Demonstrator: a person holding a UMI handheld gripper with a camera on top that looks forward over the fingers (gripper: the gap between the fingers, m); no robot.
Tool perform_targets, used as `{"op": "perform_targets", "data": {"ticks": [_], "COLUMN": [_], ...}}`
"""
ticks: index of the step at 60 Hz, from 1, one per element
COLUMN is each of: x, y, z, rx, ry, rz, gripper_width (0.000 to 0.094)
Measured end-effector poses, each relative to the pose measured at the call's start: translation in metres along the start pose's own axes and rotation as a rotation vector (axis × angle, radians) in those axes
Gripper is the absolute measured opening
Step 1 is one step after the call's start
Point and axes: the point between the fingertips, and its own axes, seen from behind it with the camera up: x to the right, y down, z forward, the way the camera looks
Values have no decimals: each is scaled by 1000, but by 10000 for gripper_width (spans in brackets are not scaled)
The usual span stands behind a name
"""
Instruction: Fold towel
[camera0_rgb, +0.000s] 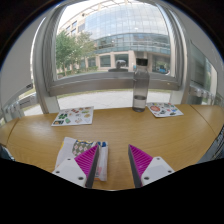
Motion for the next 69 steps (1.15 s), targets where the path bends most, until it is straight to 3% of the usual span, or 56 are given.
{"op": "perform_targets", "data": {"ticks": [11, 22, 35, 69], "x": [-17, -38, -59, -110], "y": [-45, -66, -54, -14], "z": [-58, -111, -148, -198], "rx": [108, 181, 207, 212], "ry": [-111, -119, -69, -60], "rz": [-5, -11, -55, -58], "gripper_width": [689, 766, 771, 779]}}
